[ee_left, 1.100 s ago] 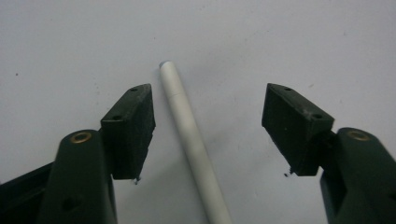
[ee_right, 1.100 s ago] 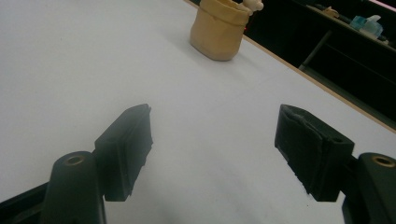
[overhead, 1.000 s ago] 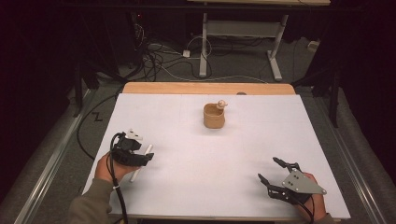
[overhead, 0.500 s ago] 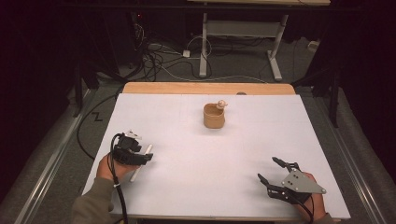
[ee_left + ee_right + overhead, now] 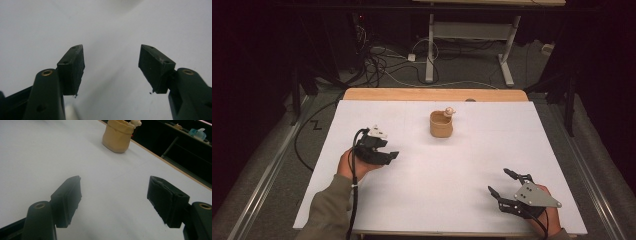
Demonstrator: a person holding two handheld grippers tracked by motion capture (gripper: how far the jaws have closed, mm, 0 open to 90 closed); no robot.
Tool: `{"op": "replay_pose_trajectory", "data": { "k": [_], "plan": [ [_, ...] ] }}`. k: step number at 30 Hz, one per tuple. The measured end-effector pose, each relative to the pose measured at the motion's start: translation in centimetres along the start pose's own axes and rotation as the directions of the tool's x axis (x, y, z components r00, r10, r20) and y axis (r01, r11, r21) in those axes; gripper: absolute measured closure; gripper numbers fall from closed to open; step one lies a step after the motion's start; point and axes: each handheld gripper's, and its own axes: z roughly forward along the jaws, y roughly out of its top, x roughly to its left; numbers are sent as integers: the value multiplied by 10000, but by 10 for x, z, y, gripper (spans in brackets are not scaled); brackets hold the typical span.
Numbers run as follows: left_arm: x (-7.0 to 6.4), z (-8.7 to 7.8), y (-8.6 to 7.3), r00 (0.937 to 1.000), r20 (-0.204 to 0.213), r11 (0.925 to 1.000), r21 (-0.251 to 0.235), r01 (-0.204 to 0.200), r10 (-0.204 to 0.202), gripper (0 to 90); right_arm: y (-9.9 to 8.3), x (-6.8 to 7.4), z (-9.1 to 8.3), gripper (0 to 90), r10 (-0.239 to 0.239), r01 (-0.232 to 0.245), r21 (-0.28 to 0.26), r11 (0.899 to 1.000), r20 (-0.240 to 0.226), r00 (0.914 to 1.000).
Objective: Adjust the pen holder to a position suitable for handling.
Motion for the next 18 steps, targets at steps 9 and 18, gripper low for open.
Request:
{"op": "replay_pose_trajectory", "data": {
  "k": [9, 18],
  "plan": [
    [-9, 16, 56, 9913, 139, 9907, -403, -1302, 1308, 362, -1, -2, -2, 275, 40, -40, -45, 10000, -6, 10000],
    [-10, 28, 85, 9842, 486, 9837, -683, -1665, 1700, 361, -1, -1, 0, 275, -37, 37, -26, 10000, -97, 9999]
  ]
}}
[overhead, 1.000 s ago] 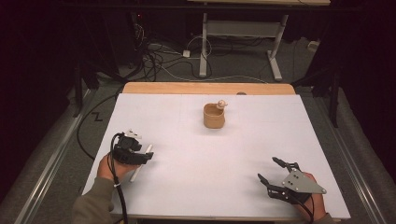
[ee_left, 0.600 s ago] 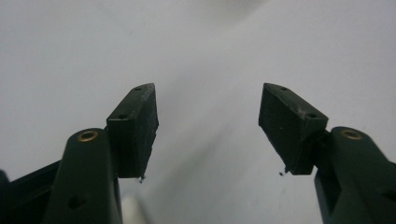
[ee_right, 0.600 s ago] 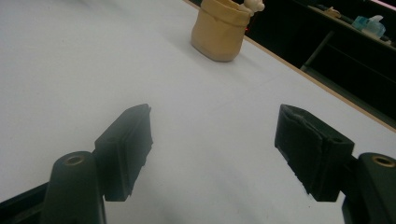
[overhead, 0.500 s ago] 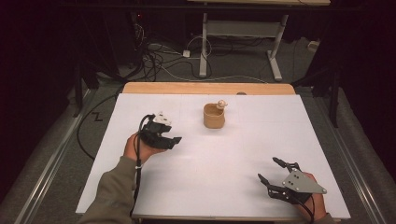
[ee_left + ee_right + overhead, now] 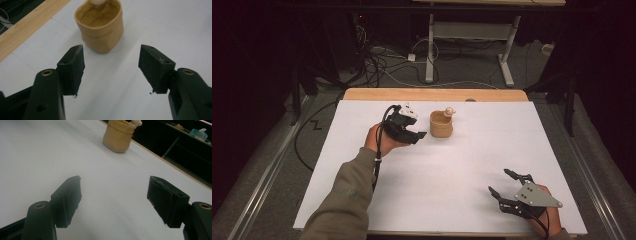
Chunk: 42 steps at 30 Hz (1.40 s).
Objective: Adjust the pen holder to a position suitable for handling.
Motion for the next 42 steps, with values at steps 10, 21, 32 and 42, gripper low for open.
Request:
{"op": "replay_pose_trajectory", "data": {
  "k": [10, 21, 32, 42],
  "plan": [
    [2, 24, 27, 9957, 602, 9974, 140, -709, 699, 362, -1, 1, 1, 271, -2, 2, 86, 10000, -40, 10000],
    [7, 40, 46, 9884, 791, 9904, 378, -1328, 1295, 362, 0, 0, 2, 263, 146, -146, 49, 9999, -52, 9999],
    [17, 63, 57, 9790, 1225, 9815, 804, -1735, 1630, 416, 0, 2, 3, 263, 109, -108, 118, 9999, -88, 9999],
    [17, 86, 54, 9725, 1510, 9704, 1377, -1983, 1773, 443, 0, 4, 4, 267, 13, -10, 141, 9999, -234, 9997]
  ]
}}
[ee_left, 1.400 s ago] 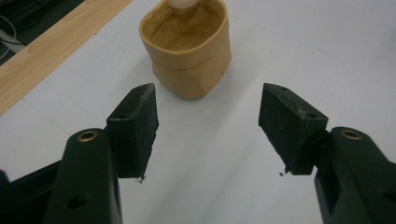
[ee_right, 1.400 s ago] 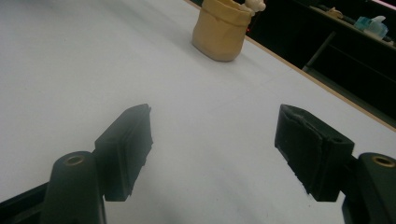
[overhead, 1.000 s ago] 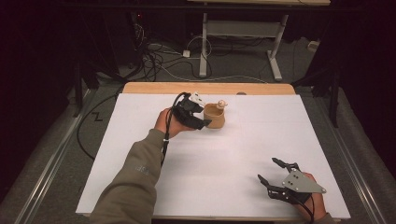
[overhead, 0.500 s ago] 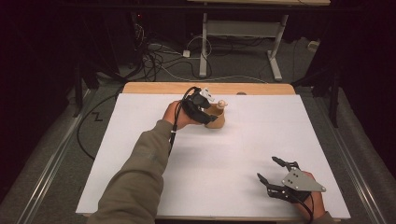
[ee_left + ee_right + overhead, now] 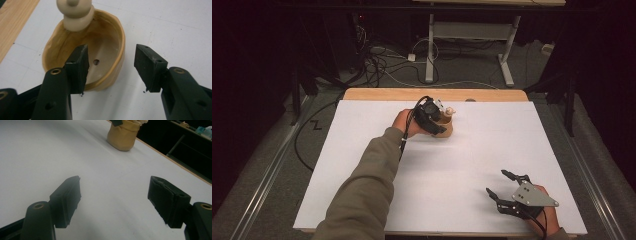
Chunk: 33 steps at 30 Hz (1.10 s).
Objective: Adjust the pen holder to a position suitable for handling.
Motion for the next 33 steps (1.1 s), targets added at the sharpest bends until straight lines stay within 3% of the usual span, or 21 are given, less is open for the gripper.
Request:
{"op": "replay_pose_trajectory", "data": {
  "k": [8, 12, 15, 19, 21, 22, 28, 33],
  "plan": [
    [9, 12, 3, 9992, 373, 9999, 110, 119, -123, 554, 2, 2, 0, 274, -79, 79, 67, 9999, -10, 10000],
    [11, 17, 2, 9972, 744, 9998, 181, -62, 48, 593, 1, 1, 1, 274, -48, 49, 107, 9999, -72, 10000],
    [13, 20, 0, 9929, 1174, 9998, 72, -187, 177, 676, 0, 1, 2, 274, 15, -13, 126, 9999, -138, 9999],
    [12, 20, 0, 9888, 1389, 9985, 16, -545, 538, 754, 0, 0, 1, 275, 144, -143, 72, 9999, -205, 9997],
    [9, 18, 3, 9929, 950, 9972, 109, -734, 720, 797, 0, 0, 2, 275, 136, -134, 83, 9999, -225, 9997],
    [8, 18, 3, 9919, 1012, 9967, 205, -788, 763, 799, 0, 0, 2, 275, 123, -121, 111, 9999, -221, 9997],
    [-2, 13, 5, 9820, 1477, 9887, 750, -1296, 1176, 802, 0, -2, 2, 276, 214, -212, 81, 9997, -254, 9994],
    [-17, 8, 1, 9669, 1920, 9794, 789, -1861, 1682, 802, 1, 0, 3, 276, 166, -163, 86, 9998, -317, 9994]
  ]
}}
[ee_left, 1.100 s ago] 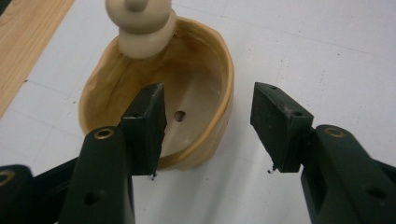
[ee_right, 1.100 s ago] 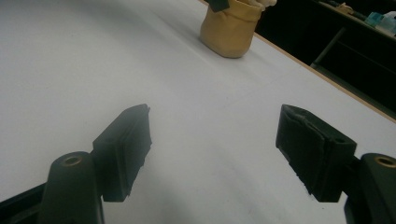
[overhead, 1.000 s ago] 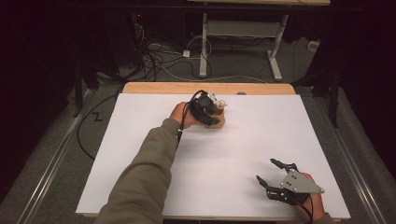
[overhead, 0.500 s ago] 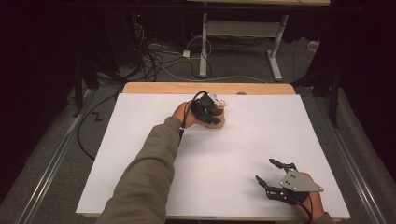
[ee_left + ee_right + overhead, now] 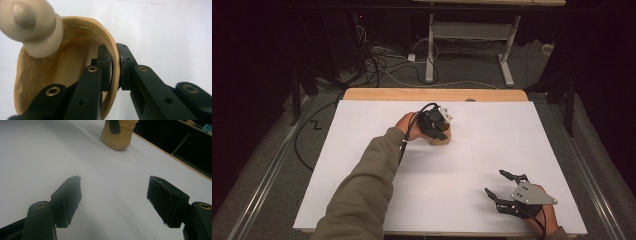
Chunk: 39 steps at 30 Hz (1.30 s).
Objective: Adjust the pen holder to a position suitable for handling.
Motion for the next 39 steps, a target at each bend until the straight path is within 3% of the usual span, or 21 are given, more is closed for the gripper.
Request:
{"op": "replay_pose_trajectory", "data": {
  "k": [4, 13, 15, 20, 27, 39],
  "plan": [
    [-15, -2, -3, 9992, 124, 9992, 47, -392, 392, 801, 1, 0, 1, 276, -68, 68, -34, 10000, -12, 10000],
    [-47, -7, -11, 9968, 358, 9972, 181, -727, 720, 802, 2, 3, 1, 276, -161, 161, -70, 9998, -114, 9998],
    [-51, -8, -12, 9973, 367, 9977, 191, -645, 638, 802, 3, 3, 1, 276, -167, 166, -89, 9998, -87, 9998],
    [-57, -8, -13, 9993, 101, 9993, 119, -368, 367, 800, 3, 4, 1, 276, -207, 206, -45, 9998, -92, 9997],
    [-59, -11, -13, 9992, -190, 9994, -9, -345, 345, 783, 3, 4, 0, 277, -244, 244, -97, 9997, -23, 9997],
    [-72, -34, -20, 9937, -1112, 9951, -961, -239, 132, 748, 4, 5, 0, 277, -336, 336, -117, 9994, 28, 9994]
  ]
}}
